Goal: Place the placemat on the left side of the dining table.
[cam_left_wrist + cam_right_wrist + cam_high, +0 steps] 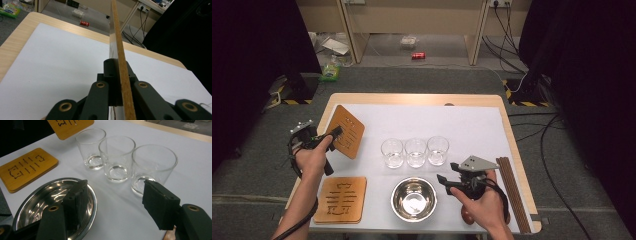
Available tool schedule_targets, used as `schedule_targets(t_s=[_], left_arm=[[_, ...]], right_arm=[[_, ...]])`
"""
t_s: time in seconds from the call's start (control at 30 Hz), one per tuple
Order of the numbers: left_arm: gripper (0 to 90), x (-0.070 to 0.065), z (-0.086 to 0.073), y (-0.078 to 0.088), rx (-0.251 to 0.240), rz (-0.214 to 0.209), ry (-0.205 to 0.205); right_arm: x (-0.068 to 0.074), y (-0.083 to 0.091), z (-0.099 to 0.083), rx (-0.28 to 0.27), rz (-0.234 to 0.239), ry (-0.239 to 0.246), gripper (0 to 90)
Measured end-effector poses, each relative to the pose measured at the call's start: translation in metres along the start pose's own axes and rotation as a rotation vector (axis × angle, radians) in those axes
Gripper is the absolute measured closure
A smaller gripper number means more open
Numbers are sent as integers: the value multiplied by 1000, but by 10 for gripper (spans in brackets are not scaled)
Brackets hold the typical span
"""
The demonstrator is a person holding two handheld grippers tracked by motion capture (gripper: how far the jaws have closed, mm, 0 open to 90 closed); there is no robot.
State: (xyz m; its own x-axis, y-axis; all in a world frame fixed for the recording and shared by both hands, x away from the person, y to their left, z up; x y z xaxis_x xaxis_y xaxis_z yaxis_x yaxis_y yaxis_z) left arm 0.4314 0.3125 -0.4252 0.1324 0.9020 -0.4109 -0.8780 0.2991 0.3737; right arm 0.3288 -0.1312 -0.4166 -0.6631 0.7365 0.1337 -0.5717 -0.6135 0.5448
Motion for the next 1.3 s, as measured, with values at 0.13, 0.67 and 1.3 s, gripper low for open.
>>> schedule_targets(t_s=[0.13,0.67,1.3], left_arm=[[862,3,-1,-6,14,14,-2],[862,9,-3,-27,22,49,15],[861,15,3,-56,35,82,45]], right_arm=[[-1,5,-11,-3,-13,-25,378],[-8,18,-33,-5,-39,-76,381],[-8,18,-35,-16,-38,-85,385]])
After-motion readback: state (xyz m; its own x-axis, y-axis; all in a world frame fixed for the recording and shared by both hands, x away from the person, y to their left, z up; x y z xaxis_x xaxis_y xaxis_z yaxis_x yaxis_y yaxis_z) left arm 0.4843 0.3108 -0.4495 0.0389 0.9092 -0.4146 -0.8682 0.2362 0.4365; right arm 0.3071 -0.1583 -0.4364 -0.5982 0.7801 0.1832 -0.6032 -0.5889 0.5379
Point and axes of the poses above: each handheld gripper's, and its own axes: y roughly backward along the jaws, z roughly out of its top, x roughly to its left, the point moved 2 cm from there along -y, roughly forward along the jaws, and after that the axes turned 3 degrees about -y, right-handed, at the moved point
